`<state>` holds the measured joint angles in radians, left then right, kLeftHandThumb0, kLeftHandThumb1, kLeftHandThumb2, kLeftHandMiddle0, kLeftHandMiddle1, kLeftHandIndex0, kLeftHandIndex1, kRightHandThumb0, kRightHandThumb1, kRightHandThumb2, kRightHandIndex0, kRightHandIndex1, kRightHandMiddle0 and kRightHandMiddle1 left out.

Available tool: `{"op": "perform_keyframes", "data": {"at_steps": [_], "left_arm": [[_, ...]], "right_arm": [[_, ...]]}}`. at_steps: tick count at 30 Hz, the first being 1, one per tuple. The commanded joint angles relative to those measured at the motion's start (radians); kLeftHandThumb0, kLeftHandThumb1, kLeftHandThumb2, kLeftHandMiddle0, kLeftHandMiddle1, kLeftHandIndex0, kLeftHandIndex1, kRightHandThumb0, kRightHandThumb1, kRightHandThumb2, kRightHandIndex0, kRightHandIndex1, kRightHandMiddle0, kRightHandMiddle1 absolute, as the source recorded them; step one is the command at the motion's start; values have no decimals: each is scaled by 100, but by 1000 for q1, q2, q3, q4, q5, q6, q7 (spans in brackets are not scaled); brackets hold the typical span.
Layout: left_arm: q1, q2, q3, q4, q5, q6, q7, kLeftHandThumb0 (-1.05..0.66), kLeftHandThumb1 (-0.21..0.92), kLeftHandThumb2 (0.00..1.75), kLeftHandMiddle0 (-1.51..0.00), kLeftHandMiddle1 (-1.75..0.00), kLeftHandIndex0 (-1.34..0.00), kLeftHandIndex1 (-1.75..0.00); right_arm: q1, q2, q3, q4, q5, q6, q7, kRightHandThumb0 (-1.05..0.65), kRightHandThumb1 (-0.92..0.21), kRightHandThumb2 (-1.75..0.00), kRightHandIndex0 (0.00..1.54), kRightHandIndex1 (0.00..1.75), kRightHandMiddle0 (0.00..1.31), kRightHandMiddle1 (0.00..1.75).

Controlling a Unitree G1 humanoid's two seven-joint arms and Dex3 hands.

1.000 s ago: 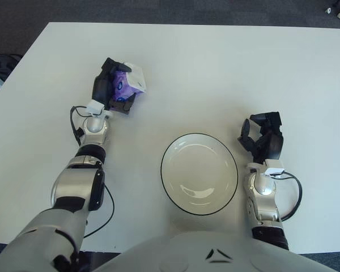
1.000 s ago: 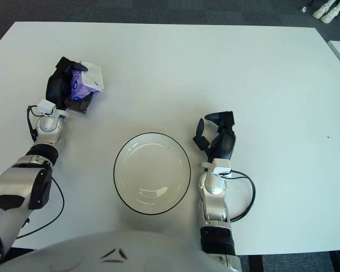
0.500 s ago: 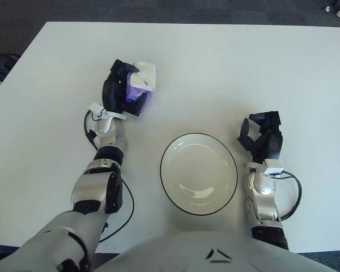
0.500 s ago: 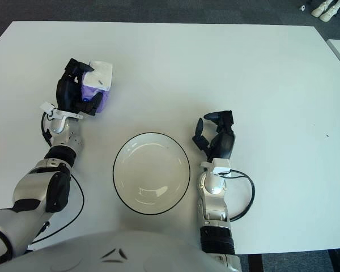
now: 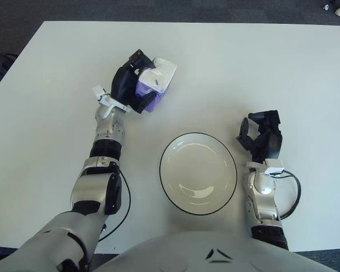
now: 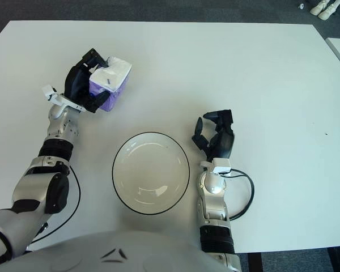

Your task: Put the tissue paper into the plate.

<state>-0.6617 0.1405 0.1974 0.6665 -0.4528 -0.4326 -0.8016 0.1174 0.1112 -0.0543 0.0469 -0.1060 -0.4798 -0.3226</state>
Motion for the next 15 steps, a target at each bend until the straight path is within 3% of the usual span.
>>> {"op": "perform_keyframes", "data": {"at_steps": [1, 11, 15], "left_arm": [[10, 31, -11, -67, 26, -30, -23, 0, -12, 175, -99, -158, -71, -175], [51, 39, -103, -293, 41, 26, -74, 0, -10, 175, -96, -162, -70, -175], [65, 28, -141, -345, 65, -4, -76, 0, -10, 175, -96, -162, -70, -175]], "right_arm": [[58, 8, -9, 98, 8, 33, 6, -39, -67, -88, 60, 135, 35, 175], [64, 15, -7, 88, 15, 19, 14, -38, -69, -85, 59, 134, 33, 175], [65, 16, -6, 86, 11, 20, 12, -38, -68, -86, 59, 134, 34, 175]]}}
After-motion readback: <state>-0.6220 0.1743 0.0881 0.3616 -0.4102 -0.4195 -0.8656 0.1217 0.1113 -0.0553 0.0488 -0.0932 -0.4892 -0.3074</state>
